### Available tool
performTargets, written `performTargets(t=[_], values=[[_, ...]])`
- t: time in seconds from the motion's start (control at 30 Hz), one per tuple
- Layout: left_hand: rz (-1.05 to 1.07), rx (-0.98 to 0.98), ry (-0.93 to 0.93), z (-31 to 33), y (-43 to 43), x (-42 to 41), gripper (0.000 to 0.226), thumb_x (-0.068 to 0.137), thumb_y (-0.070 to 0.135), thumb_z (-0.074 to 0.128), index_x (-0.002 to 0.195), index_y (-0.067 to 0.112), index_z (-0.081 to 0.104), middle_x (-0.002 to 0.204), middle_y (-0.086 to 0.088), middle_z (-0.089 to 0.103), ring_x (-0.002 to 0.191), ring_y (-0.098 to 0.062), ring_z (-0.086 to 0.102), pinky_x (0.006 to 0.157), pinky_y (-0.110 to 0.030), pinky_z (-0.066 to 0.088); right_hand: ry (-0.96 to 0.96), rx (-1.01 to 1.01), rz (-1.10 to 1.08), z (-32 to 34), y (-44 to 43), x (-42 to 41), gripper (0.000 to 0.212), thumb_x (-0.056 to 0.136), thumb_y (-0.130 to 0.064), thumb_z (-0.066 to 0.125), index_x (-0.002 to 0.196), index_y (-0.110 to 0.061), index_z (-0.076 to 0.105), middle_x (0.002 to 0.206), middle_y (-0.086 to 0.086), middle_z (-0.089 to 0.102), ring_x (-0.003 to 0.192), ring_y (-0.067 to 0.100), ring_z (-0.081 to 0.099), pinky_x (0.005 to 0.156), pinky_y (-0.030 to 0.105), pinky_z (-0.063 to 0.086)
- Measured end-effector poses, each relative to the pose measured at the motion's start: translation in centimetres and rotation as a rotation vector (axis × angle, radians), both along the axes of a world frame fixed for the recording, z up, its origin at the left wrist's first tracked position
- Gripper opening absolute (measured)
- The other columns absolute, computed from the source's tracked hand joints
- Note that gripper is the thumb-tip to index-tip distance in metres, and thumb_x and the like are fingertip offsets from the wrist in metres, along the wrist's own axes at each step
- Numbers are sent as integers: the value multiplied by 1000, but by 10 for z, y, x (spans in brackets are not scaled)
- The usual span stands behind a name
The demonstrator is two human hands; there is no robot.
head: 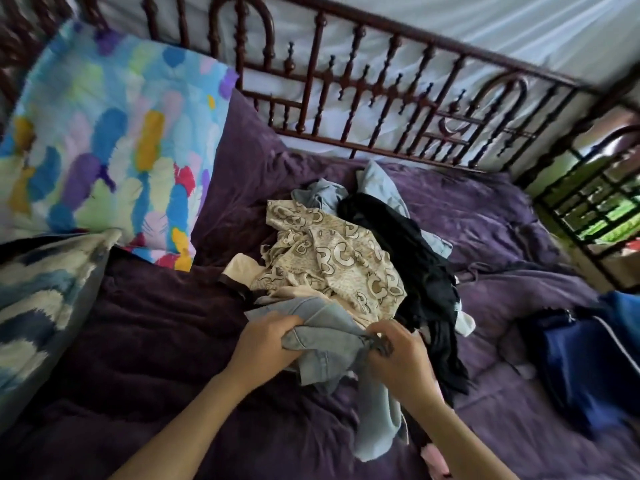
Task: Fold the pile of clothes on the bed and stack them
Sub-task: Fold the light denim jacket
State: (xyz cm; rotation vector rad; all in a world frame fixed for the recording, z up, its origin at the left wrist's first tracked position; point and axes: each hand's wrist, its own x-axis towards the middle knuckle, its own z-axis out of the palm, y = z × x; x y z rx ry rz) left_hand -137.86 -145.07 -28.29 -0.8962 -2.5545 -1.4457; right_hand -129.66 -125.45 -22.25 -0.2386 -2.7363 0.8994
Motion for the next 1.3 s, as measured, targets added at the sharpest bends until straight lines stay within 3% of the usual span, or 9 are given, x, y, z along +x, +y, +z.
performTargets(t=[0.07, 0.2, 0.43, 0.6, 0.73, 0.83, 0.97, 1.07, 1.3], values=[[51, 15, 151, 31, 13, 1, 36, 74, 43, 55, 76, 9, 68, 67, -2, 63, 62, -13, 57, 57, -22, 41, 87, -19, 8, 28, 14, 2, 22, 65, -8, 59, 83, -15, 69, 78, -17, 59, 73, 10, 59, 66, 27, 48], [115, 87, 404, 106, 55, 12, 34, 73, 36, 57, 79, 5, 70, 65, -4, 63, 66, -11, 49, 57, -19, 35, 305, -49, 41, 91, 54, 8, 28, 65, -3, 58, 81, -26, 59, 78, -25, 55, 74, -15, 54, 68, 5, 40], [262, 19, 761, 217, 157, 45, 31, 74, 31, 55, 75, 4, 70, 58, -7, 62, 51, -23, 54, 49, -28, 41, 449, -140, 75, 178, 157, 31, 36, 73, 11, 64, 82, -23, 57, 72, -20, 54, 64, -17, 52, 59, 2, 40], [289, 142, 866, 299, 211, 66, 27, 75, 26, 57, 81, 2, 68, 67, -11, 64, 62, -22, 55, 55, -29, 39, 700, -164, 92, 254, 202, 50, 34, 74, 10, 61, 84, -23, 59, 72, -23, 54, 62, -15, 52, 61, 3, 42], [287, 223, 927, 340, 229, 76, 29, 75, 26, 58, 87, 2, 69, 73, -12, 67, 65, -30, 59, 59, -36, 48, 878, -196, 89, 296, 218, 63, 39, 72, 1, 60, 75, -37, 54, 64, -33, 58, 60, -12, 52, 59, 5, 40], [299, 246, 937, 351, 235, 79, 31, 75, 28, 60, 89, 2, 68, 76, -12, 67, 70, -24, 55, 60, -41, 49, 961, -190, 74, 313, 220, 66, 36, 71, -6, 58, 75, -41, 52, 66, -36, 58, 62, -9, 52, 60, 7, 41], [270, 134, 831, 325, 233, 62, 49, 74, 41, 61, 106, 4, 65, 92, -14, 65, 85, -33, 58, 74, -42, 47, 852, -169, 39, 297, 227, 40, 27, 73, 2, 59, 87, -22, 61, 67, -27, 55, 60, -9, 50, 58, 5, 37], [210, 8, 547, 267, 231, 43, 59, 75, 32, 74, 123, 3, 54, 109, -14, 59, 101, -29, 54, 88, -42, 46, 609, -192, -29, 259, 233, 10, 24, 77, 4, 61, 95, -11, 62, 75, -14, 54, 65, 0, 48, 59, 11, 37], [119, -156, -64, 158, 226, 29, 45, 86, 20, 64, 128, 11, 48, 118, -3, 57, 108, -21, 56, 86, -32, 44, 180, -217, -47, 161, 232, -29, 20, 79, -2, 62, 98, -8, 65, 89, 3, 59, 87, 20, 56, 73, 25, 40]])
